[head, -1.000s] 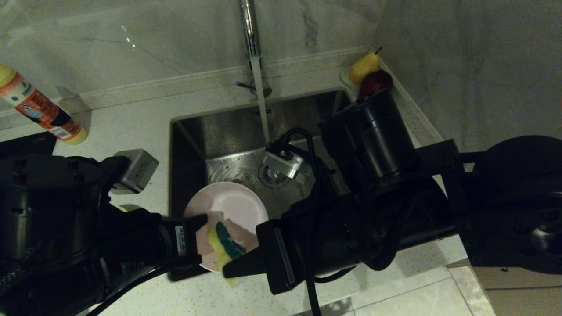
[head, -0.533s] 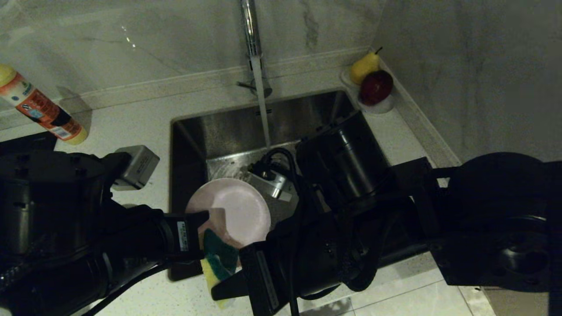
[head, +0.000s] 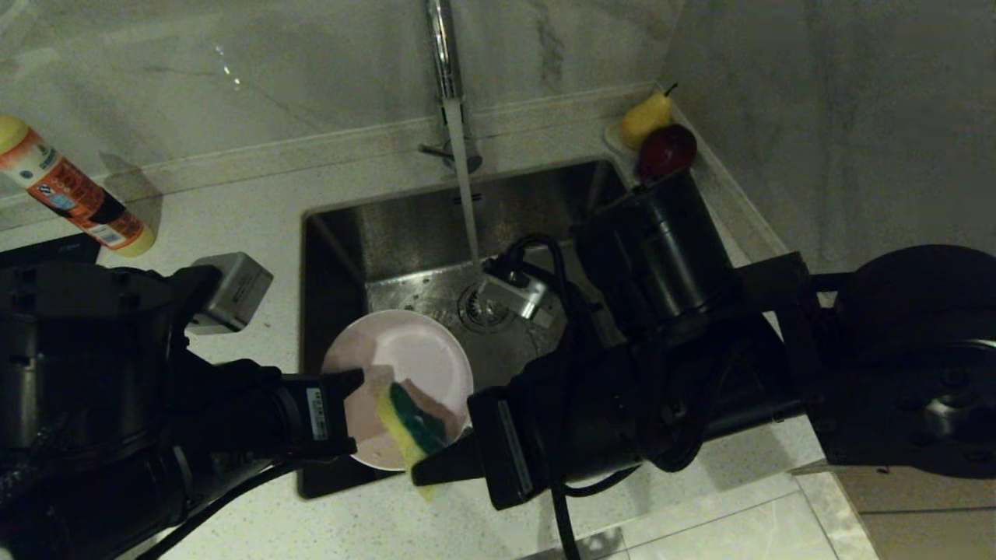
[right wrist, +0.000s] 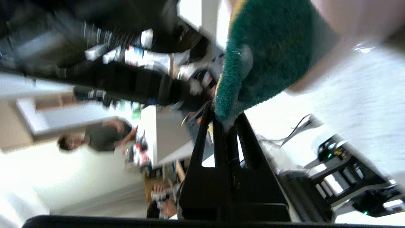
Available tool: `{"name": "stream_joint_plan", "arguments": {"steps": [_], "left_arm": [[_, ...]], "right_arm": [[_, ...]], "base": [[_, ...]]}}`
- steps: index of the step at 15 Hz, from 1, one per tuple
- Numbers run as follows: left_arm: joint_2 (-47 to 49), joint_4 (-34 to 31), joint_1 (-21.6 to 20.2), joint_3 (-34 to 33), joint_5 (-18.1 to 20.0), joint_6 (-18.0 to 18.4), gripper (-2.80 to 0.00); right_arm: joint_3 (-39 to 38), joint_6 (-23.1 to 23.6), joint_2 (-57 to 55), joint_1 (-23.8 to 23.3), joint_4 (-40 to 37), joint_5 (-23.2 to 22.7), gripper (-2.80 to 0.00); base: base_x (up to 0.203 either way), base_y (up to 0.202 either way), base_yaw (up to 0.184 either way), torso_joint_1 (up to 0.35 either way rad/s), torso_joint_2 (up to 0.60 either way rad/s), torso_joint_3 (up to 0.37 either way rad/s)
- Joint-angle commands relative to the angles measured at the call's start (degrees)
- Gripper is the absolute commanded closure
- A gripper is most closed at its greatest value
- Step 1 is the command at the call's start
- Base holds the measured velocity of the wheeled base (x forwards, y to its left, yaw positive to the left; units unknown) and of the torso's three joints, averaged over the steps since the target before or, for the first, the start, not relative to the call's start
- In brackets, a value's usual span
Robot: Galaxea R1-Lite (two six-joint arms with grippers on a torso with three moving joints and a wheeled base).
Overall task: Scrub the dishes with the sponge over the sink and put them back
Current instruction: Wipe the bowl
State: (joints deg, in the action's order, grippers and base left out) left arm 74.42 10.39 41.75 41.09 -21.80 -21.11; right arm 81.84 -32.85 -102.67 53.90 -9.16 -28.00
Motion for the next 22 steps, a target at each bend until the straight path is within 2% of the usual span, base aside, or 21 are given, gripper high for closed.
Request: {"name": "stream_joint_plan", "arguments": {"steps": [1, 4, 14, 20, 22], "left_arm": [[-0.66, 0.07, -0.09, -0.72, -0.23, -0.07, 0.0], [-0.77, 0.0, -0.09, -0.75, -0.44, 0.27, 0.0], [-0.07, 0.16, 0.08, -2.84, 0.09, 1.51, 0.0], [-0.22, 0.16, 0.0, -1.1, 0.0, 0.63, 0.0], [-0.58, 0.16, 0.0, -1.19, 0.0, 0.55, 0.0]], "right_arm": [[1.37, 0.01, -0.01, -3.93, 0.05, -0.35, 0.0], [2.84, -0.22, -0.16, -4.99, 0.1, -0.3, 0.0], [10.46, 0.07, -1.06, -4.15, -0.51, -0.21, 0.0], [7.15, 0.11, -1.47, 0.35, -0.34, -0.17, 0.0], [6.58, 0.21, -1.9, 0.51, -0.04, -0.12, 0.0]], "base": [[0.0, 0.0, 0.0, 0.0, 0.0, 0.0], [0.0, 0.0, 0.0, 0.0, 0.0, 0.0], [0.0, 0.0, 0.0, 0.0, 0.0, 0.0], [0.0, 0.0, 0.0, 0.0, 0.0, 0.0], [0.0, 0.0, 0.0, 0.0, 0.0, 0.0]]}}
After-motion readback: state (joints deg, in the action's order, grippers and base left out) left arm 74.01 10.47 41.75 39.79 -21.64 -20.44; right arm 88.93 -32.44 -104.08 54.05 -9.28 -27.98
